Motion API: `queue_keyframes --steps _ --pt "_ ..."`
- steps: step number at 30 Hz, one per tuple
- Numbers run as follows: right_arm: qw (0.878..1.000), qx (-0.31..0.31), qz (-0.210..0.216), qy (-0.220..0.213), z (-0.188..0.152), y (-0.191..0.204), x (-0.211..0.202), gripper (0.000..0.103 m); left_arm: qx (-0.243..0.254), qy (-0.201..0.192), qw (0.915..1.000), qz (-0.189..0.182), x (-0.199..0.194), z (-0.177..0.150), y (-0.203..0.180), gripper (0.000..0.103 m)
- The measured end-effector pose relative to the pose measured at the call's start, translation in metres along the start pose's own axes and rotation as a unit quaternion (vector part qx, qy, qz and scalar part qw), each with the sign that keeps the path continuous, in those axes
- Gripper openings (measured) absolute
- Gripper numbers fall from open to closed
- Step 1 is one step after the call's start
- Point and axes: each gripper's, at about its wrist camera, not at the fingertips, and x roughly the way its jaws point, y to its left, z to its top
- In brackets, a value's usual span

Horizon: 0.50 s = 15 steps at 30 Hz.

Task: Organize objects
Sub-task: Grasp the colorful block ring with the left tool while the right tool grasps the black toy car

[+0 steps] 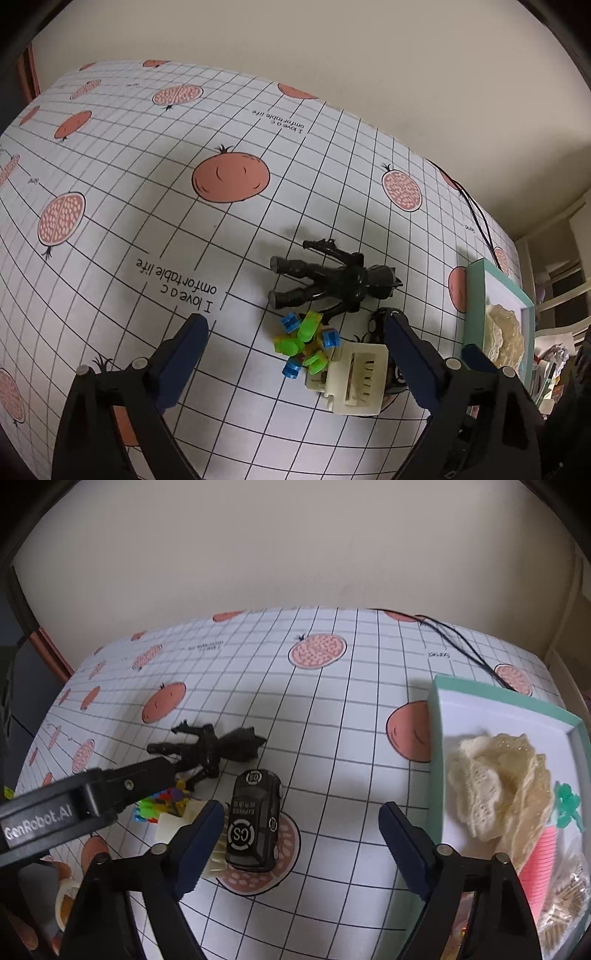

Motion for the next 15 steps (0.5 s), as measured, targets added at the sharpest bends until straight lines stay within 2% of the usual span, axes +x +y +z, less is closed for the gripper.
queue_keyframes --steps 1,2,4,12,15 --pt "1.000 -0.002 -0.001 0.002 -0.001 0.001 0.001 0.085 0.000 0.000 1.0000 0.001 0.001 0.000 0.000 0.093" --pt "1.000 -0.004 -0.002 0.004 -0.001 0.002 0.003 0.084 0.001 0.001 1.0000 0.003 0.002 -0.001 0.000 0.082" --pt "1.000 -0.007 -0.003 0.006 -0.002 0.004 0.005 0.083 0.001 0.003 1.0000 0.008 0.004 -0.002 0.000 0.074" --pt "1.000 -0.015 -0.005 0.008 -0.002 0.010 0.009 0.079 -0.003 0.006 0.9999 0.013 0.010 -0.004 0.002 0.074" --pt "1.000 -0.015 -0.002 0.011 -0.003 0.011 0.012 0.077 -0.006 0.007 0.9999 0.011 0.012 -0.006 0.002 0.069"
